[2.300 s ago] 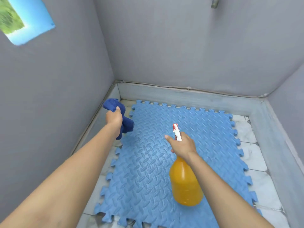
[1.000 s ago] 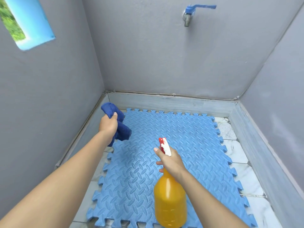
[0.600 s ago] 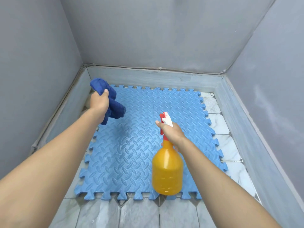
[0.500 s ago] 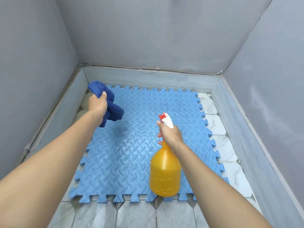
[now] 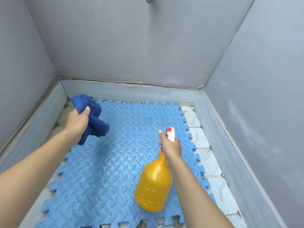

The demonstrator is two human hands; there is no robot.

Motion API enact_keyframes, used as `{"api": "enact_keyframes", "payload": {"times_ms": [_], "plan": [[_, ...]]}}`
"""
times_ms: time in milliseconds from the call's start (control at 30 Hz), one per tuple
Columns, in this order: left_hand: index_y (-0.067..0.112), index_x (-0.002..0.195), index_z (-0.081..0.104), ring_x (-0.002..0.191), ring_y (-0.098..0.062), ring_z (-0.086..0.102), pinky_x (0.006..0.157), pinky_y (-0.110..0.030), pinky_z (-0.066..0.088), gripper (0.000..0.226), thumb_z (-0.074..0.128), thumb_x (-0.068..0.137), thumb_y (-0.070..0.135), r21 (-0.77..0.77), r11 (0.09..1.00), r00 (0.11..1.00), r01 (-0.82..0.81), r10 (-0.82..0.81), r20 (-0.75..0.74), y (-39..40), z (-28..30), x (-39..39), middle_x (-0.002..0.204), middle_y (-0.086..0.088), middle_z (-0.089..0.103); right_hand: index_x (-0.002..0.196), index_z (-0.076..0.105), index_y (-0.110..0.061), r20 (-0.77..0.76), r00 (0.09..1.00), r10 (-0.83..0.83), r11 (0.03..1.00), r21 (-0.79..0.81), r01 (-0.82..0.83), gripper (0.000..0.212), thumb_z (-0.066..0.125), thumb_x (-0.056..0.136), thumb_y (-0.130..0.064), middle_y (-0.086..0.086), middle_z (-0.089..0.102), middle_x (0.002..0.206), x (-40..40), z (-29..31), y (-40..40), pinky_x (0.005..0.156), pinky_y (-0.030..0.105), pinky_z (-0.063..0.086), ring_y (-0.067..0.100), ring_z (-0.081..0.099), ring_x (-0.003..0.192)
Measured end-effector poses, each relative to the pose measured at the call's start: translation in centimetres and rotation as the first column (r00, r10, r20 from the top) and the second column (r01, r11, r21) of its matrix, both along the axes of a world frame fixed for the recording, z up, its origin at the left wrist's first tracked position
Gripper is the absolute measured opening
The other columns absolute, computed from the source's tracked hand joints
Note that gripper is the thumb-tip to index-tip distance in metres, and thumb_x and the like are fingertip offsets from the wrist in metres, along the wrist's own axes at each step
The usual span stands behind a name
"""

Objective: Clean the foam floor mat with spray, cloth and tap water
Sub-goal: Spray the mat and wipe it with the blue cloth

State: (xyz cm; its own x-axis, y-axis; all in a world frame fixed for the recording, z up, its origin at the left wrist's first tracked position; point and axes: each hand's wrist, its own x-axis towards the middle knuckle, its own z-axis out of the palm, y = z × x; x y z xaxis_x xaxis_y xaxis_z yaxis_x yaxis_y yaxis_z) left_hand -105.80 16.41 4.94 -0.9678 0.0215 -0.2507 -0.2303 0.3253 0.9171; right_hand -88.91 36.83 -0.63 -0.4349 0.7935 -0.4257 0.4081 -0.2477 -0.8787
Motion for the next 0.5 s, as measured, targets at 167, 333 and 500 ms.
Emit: {"api": "enact_keyframes", "payload": {"times_ms": [167, 333, 500], "plan": [[0.011, 0.130, 0.051, 0.094, -0.033, 0.051, 0.071, -0.035, 0.042, 0.037, 0.041, 0.102, 0.034, -0.015, 0.999, 0.999, -0.033, 0.034, 0.036, -0.5, -0.7, -0.3, 0.108, -0.012, 0.053, 0.071, 0.053, -0.018, 0.082, 0.996, 0.025, 0.996, 0.087, -0.032, 0.046, 0.070, 0.077, -0.060, 0.002, 0.061, 0.070, -1.0, 0.6, 0.6, 0.072, 0.040, 0.058, 0.020, 0.059, 0.065], [0.010, 0.127, 0.053, 0.094, -0.034, 0.053, 0.070, -0.034, 0.044, 0.037, 0.041, 0.101, 0.033, -0.024, 0.998, 0.997, -0.050, 0.052, 0.052, -0.9, -1.4, -0.6, 0.108, -0.013, 0.055, 0.073, 0.053, -0.016, 0.096, 0.995, -0.011, 0.999, 0.041, 0.007, 0.049, 0.070, 0.076, -0.062, 0.003, 0.059, 0.073, -0.9, 0.7, 1.7, 0.085, 0.049, 0.056, 0.022, 0.060, 0.073], [0.011, 0.135, 0.049, 0.119, -0.042, 0.053, 0.097, -0.047, 0.044, 0.042, 0.043, 0.101, 0.036, -0.023, 0.997, 0.996, -0.068, 0.069, 0.056, -1.2, -1.8, -1.1, 0.128, -0.019, 0.057, 0.074, 0.053, -0.020, 0.074, 0.997, 0.023, 0.999, 0.023, -0.025, 0.041, 0.069, 0.080, -0.057, 0.003, 0.065, 0.078, -1.1, 0.7, 1.7, 0.083, 0.045, 0.058, 0.018, 0.060, 0.072]]}}
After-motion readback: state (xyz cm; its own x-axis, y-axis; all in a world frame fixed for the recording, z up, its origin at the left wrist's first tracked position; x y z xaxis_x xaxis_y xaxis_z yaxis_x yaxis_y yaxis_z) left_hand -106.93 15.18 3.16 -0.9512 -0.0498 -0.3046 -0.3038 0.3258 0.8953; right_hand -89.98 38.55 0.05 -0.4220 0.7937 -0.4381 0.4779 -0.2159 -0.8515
